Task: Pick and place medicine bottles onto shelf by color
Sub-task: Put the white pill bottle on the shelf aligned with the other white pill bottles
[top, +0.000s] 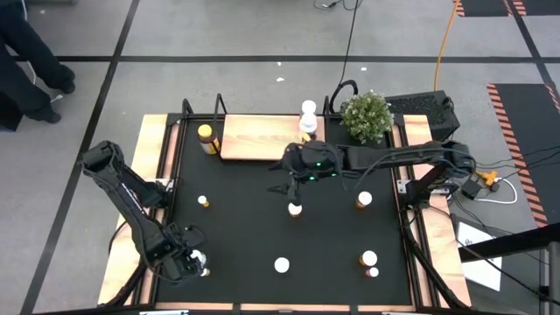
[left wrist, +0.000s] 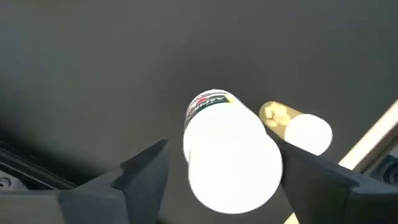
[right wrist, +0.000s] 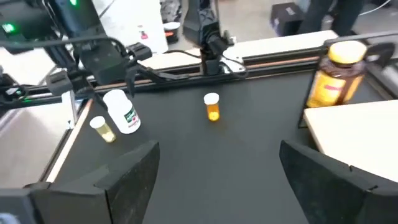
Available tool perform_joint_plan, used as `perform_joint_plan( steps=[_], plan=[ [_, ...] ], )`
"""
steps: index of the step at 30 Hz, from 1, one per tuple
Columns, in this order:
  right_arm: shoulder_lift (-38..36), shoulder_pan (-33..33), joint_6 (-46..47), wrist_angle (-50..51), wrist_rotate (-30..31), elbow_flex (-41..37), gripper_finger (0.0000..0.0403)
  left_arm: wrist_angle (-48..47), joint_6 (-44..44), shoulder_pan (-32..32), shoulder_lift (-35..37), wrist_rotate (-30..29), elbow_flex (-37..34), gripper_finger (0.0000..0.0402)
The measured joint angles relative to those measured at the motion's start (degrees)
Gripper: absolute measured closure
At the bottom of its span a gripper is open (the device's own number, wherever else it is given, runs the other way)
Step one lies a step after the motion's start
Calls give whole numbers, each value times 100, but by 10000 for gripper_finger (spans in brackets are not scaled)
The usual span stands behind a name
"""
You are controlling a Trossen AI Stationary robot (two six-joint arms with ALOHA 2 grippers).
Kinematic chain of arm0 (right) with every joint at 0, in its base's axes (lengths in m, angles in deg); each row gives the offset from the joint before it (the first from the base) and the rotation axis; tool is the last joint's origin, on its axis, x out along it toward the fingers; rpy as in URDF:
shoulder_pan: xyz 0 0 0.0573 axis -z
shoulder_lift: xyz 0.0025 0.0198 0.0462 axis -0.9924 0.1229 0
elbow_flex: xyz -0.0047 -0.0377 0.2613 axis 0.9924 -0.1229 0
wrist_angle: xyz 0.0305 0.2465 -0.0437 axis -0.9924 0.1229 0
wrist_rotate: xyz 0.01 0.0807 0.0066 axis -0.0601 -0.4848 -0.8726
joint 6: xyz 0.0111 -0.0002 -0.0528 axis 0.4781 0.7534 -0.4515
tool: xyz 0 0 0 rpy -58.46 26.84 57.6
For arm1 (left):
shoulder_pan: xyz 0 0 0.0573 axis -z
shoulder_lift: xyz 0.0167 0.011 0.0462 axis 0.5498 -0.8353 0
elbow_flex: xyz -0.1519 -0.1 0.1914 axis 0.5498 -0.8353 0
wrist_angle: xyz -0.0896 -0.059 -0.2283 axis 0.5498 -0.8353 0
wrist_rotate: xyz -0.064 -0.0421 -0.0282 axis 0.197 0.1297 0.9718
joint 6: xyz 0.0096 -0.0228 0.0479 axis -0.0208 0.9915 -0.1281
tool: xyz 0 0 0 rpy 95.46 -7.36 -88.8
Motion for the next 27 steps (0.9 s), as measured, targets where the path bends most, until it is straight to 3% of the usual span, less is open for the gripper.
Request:
perform_joint_plan(
  steps=[6, 13, 17, 23, 27],
  plan=[
    [-262, -10, 48, -39, 103, -88, 78, 53, -353, -151, 8, 37, 14, 201],
    [-262, -120, 166, 3, 88, -90, 78, 6, -1066, -428, 15, 377, 75, 201],
    [-269, -276, 166, 165, -37, -90, 78, -198, -2180, -748, 15, 409, 482, 180],
    [-271, -315, 276, 280, -1062, -90, 78, -1304, -4330, -1448, 15, 291, 1569, 196],
    [-271, -317, 319, 183, -1587, -90, 78, -1480, -6069, -1889, 16, 66, 2484, 201]
  ],
)
